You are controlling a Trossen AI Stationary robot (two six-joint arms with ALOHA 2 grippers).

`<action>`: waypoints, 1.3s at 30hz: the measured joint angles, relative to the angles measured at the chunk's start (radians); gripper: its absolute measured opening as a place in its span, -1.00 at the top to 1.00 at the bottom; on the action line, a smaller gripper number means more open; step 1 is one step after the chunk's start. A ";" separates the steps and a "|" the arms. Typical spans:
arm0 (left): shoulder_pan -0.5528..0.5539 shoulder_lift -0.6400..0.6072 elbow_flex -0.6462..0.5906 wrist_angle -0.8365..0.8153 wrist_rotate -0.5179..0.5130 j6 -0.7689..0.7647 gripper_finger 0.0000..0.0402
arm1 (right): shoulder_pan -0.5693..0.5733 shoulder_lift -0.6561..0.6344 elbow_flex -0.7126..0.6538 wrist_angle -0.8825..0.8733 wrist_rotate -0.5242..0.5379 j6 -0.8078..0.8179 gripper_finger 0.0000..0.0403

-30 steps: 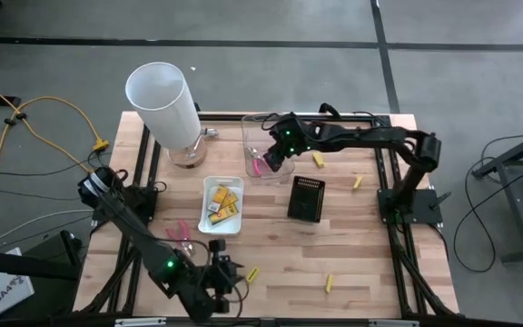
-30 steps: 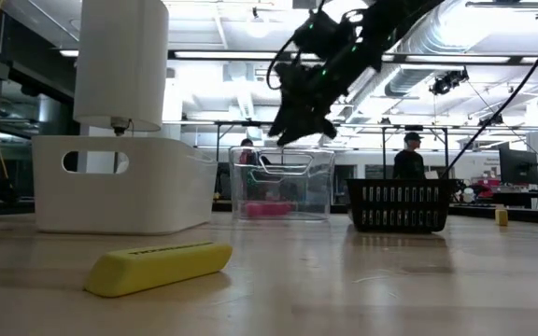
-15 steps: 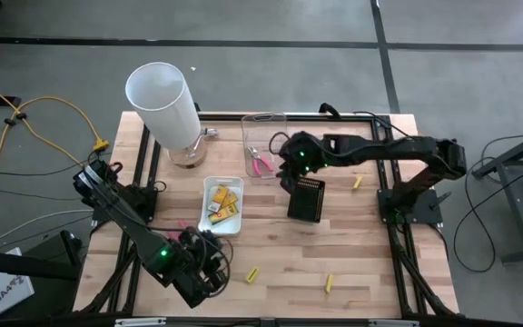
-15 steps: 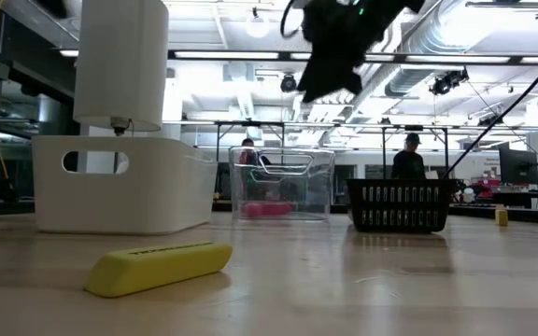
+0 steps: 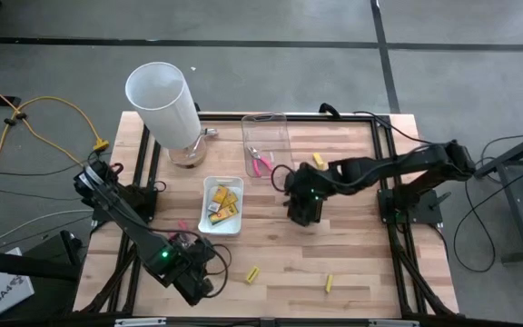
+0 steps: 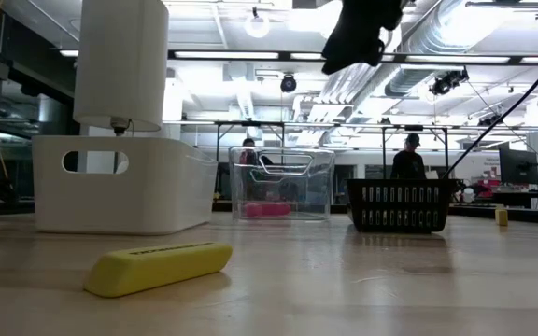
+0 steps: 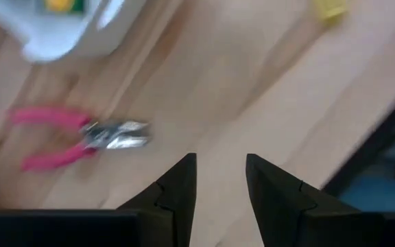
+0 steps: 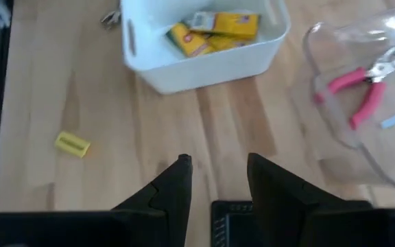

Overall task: Pick & Place School Supplies
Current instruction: Put the hole puncher into the transparent bin

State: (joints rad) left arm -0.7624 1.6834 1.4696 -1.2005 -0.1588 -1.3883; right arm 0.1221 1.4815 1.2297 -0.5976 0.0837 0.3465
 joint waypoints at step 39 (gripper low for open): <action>-0.161 -0.042 -0.180 -0.204 -0.326 0.258 0.85 | 0.147 0.001 0.000 0.003 -0.003 0.155 0.34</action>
State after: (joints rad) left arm -0.9231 1.6419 1.2898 -1.4044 -0.4849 -1.1306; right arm 0.2687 1.4822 1.2297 -0.5948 0.0803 0.5014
